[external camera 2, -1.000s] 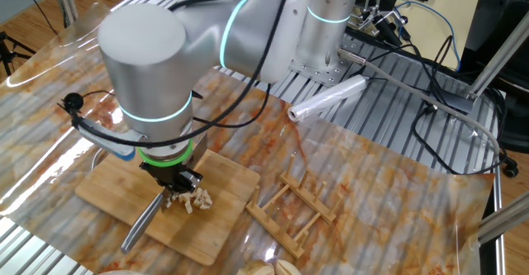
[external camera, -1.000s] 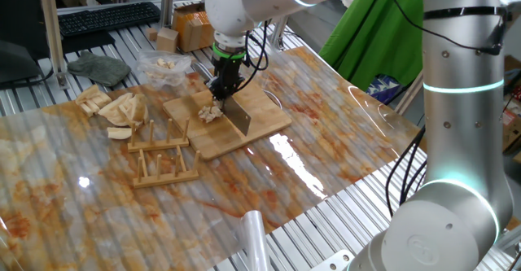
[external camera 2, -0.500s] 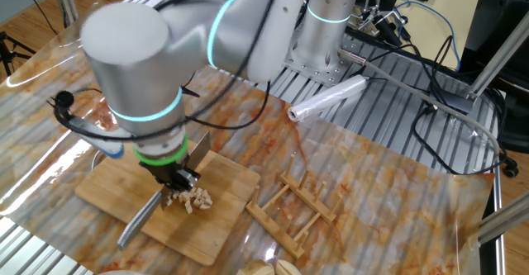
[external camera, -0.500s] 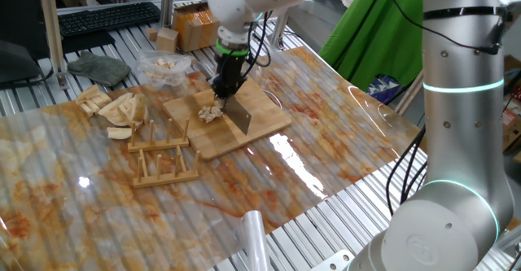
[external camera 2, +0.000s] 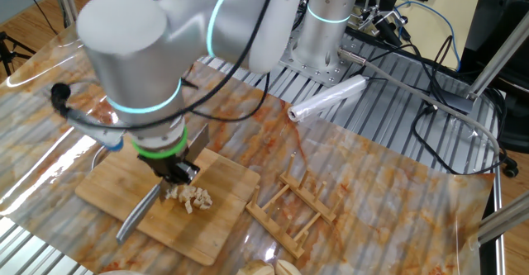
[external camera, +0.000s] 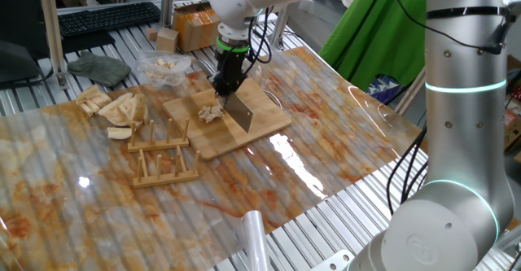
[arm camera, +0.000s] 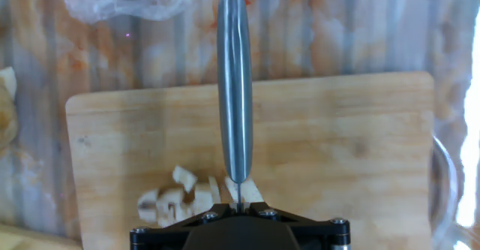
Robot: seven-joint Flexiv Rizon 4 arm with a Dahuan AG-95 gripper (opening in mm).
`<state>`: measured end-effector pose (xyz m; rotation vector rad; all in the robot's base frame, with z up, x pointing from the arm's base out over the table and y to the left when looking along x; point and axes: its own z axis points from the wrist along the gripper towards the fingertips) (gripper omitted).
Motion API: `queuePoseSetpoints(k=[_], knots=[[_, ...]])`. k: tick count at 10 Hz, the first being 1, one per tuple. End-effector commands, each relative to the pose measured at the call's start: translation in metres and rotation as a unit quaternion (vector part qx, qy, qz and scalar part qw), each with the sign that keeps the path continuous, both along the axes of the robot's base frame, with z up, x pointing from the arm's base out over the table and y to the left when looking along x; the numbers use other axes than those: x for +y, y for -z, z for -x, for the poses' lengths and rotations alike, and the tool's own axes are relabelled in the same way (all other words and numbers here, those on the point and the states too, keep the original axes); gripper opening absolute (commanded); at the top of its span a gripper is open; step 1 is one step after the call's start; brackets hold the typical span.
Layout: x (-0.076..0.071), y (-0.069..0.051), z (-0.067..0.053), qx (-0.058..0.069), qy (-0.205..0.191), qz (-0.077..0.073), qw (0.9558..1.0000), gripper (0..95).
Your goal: Slice the lotus root
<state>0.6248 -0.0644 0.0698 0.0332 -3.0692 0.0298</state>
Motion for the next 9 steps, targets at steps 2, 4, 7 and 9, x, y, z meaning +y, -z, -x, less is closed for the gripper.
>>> queuePoseSetpoints(k=[2,4,7,9], knots=[[-0.009,-0.007,0.002,0.0,0.03,-0.005,0.9995,0.0],[-0.009,-0.006,0.002,0.0,0.065,-0.006,0.9979,0.0],[-0.007,-0.002,0.0,0.0,0.074,-0.012,0.9972,0.0],[-0.004,0.005,-0.004,0.001,0.073,-0.014,0.9972,0.0]])
